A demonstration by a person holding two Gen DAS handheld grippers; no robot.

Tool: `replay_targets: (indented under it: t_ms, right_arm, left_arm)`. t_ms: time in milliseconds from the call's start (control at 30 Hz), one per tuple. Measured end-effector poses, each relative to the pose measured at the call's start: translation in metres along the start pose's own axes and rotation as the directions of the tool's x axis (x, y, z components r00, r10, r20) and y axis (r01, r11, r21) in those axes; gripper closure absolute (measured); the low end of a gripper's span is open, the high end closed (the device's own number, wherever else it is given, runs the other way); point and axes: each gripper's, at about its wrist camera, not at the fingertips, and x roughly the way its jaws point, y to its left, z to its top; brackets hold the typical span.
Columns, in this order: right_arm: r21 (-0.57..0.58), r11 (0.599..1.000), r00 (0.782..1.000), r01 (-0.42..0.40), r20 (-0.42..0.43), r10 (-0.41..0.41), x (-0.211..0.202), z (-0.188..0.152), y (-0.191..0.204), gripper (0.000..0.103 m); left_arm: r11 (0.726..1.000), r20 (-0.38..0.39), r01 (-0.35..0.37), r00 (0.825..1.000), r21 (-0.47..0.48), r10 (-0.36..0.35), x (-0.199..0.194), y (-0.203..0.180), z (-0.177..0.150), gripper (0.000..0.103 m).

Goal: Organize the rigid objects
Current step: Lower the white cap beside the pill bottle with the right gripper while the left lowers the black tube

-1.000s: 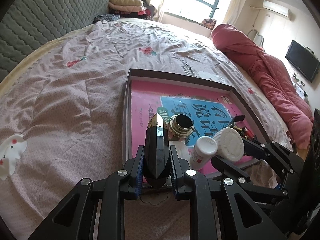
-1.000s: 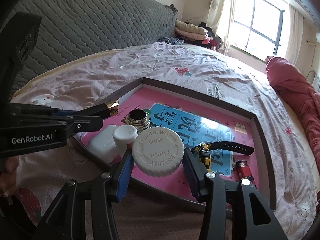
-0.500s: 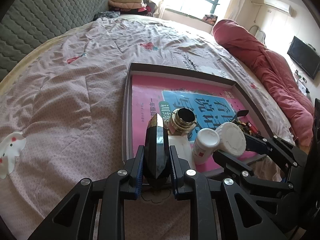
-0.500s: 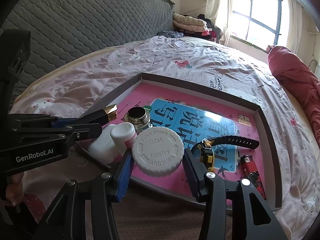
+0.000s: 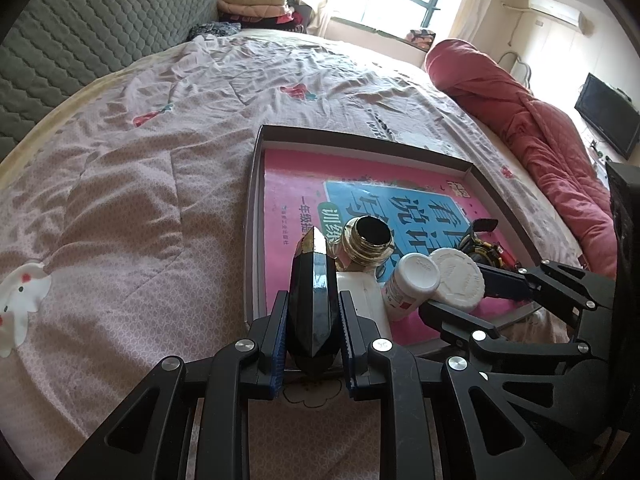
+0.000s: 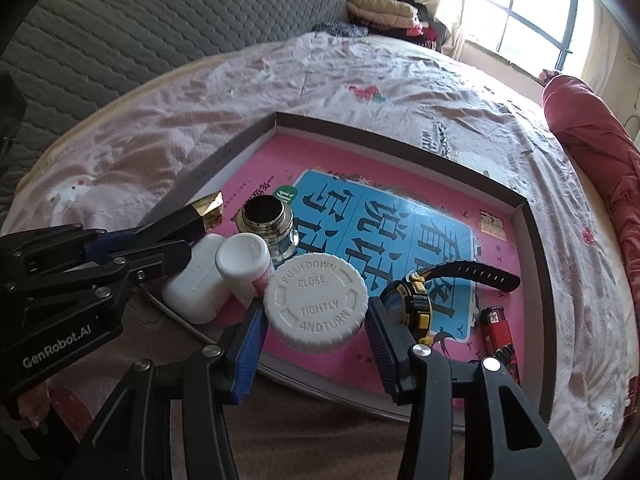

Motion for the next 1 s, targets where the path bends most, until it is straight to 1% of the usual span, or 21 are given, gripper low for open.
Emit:
replay_targets:
  t_ms: [167,333,467,700,1000]
  right_arm:
    - [-0.029,0.999,0.999,0.016,-0.051,-0.017,0.0039,0.0050,0.0022,0.053]
    - [-0.041,0.998,0.997,0.041,-0.065,-0.043,0.0046,0.0059,0.0050,0.053]
    - [-0.037,0.998,0.996,0.051,-0.066,-0.054,0.0046,0.0063,0.0055,0.053]
    - [-0.002,0.999,0.997,0.037,-0.074,-0.037,0.0043,0.0063,0.0014,0.053]
    - [-0.012,0.999,0.997,0.044,-0.062,-0.045,0.0014,0.0054,0.0017,0.053]
  left_arm:
    - [1.000,-0.006,0.005,1.000,-0.008,-0.005,0.0013,0.0006,0.0002,0.080]
    - [1.000,-0.012,0.014,1.000,-0.010,-0.014,0.0022,0.0005,0.0015,0.080]
    - [1.000,-0.017,0.021,1.000,-0.015,-0.021,0.0028,0.0022,0.0025,0.080]
    - [0.999,-0.019,0.032,0.999,-0.023,-0.032,0.0022,0.0042,0.0021,0.080]
    - [0.998,-0.019,0.044,0.999,-0.035,-0.045,0.0016,0.0043,0.0010,0.080]
